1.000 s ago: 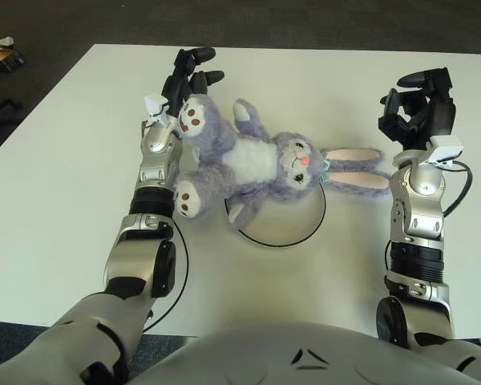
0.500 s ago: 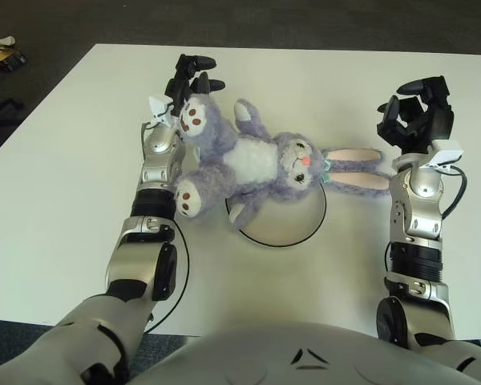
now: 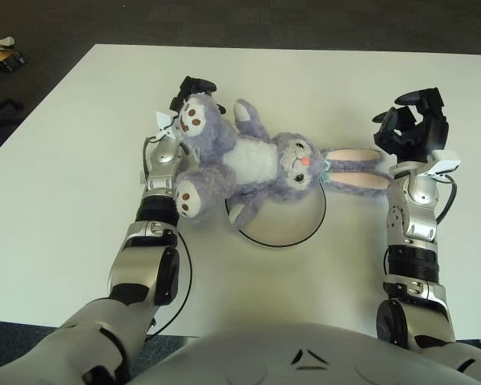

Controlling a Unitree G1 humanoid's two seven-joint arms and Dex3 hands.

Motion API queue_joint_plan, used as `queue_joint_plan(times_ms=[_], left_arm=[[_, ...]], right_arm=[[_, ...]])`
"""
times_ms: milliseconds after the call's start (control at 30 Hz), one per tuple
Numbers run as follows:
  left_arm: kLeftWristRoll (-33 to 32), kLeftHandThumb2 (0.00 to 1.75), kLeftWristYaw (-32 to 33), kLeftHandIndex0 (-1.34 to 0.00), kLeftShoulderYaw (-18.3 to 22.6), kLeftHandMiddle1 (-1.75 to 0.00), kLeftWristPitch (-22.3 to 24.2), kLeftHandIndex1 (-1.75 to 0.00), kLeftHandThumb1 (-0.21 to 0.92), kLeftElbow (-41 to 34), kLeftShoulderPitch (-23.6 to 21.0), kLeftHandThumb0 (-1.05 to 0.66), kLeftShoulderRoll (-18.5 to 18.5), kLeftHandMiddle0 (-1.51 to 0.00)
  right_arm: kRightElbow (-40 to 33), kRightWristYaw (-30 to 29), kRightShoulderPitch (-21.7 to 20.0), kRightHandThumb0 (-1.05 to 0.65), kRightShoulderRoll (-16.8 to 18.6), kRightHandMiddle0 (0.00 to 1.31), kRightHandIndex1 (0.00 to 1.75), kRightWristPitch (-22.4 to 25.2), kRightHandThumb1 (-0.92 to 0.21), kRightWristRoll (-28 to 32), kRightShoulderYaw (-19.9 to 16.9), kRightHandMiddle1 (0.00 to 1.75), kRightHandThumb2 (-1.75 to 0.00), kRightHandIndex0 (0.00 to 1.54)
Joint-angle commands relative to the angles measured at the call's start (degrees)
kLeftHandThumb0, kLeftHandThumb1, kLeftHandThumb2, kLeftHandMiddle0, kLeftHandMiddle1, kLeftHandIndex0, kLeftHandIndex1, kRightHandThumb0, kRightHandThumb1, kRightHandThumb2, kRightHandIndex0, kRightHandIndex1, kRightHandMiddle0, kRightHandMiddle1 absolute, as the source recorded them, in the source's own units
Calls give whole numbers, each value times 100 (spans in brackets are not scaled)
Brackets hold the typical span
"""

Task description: Put the doll into the plate.

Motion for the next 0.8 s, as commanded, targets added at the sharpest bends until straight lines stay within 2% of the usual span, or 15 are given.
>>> queue_joint_plan(times_ms=[0, 233, 567, 767], left_arm=[[-69, 93, -16, -38, 36, -169, -154, -175, 62, -22, 117, -40, -48, -79], [-111, 99, -84, -41, 22, -174, -242, -175, 57, -145, 344, -41, -72, -84], [-54, 108, 204, -46, -1, -175, 39, -175, 51, -544, 704, -42, -168, -89], [45, 109, 343, -47, -38, -175, 5, -175, 49, -594, 775, -43, -186, -89]], right_arm=[[110, 44, 36, -1, 41, 43, 144, -239, -36, 129, -36, 175, -118, 68], [153, 27, 85, -1, 79, 43, 144, -384, -35, 117, -9, 175, -118, 69], [168, -46, 245, -1, 180, 46, 151, -320, -24, 140, -4, 175, -134, 76], [242, -145, 268, -1, 217, 51, 153, -283, -18, 98, -16, 175, -141, 79]])
